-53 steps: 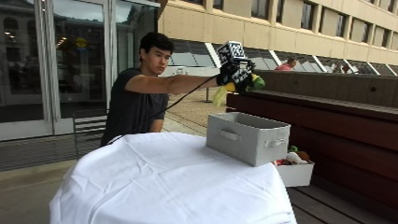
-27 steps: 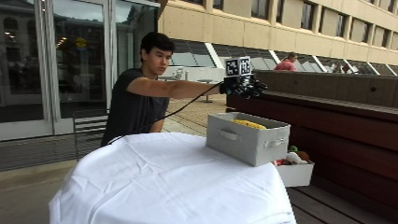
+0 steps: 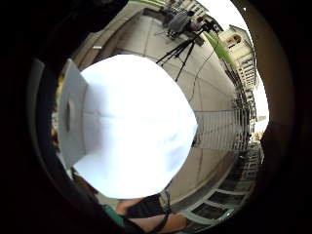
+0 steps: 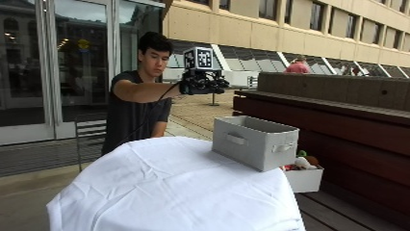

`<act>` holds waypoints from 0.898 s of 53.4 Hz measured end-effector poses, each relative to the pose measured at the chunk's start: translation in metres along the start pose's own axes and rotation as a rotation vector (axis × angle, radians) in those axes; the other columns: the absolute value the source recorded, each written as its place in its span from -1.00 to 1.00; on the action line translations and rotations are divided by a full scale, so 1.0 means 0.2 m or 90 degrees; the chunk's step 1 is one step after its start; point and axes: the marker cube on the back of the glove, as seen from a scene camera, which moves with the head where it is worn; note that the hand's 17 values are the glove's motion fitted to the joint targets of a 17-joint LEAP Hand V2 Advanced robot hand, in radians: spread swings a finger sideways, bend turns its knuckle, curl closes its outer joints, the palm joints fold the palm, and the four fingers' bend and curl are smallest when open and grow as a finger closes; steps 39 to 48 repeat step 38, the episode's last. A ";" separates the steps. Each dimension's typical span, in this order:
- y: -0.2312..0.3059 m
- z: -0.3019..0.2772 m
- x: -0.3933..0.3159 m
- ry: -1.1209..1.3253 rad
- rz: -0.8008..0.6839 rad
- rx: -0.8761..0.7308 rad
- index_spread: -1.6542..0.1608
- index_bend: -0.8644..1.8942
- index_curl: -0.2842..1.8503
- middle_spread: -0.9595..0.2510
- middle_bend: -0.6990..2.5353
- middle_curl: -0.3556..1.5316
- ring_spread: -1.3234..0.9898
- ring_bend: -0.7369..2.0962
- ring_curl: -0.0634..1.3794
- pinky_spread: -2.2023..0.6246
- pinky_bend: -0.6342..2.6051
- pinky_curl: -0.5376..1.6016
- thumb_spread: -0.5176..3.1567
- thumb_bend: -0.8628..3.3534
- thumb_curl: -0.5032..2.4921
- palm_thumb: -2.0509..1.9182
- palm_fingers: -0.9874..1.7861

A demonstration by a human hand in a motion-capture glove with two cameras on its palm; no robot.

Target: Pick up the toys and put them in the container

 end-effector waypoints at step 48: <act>0.46 0.20 0.78 0.054 0.018 -0.019 0.49 -0.27 -0.45 0.49 -0.46 -0.25 -0.01 -0.29 -0.59 0.55 -0.17 -0.21 -0.13 -0.64 -0.63 -0.04 -0.35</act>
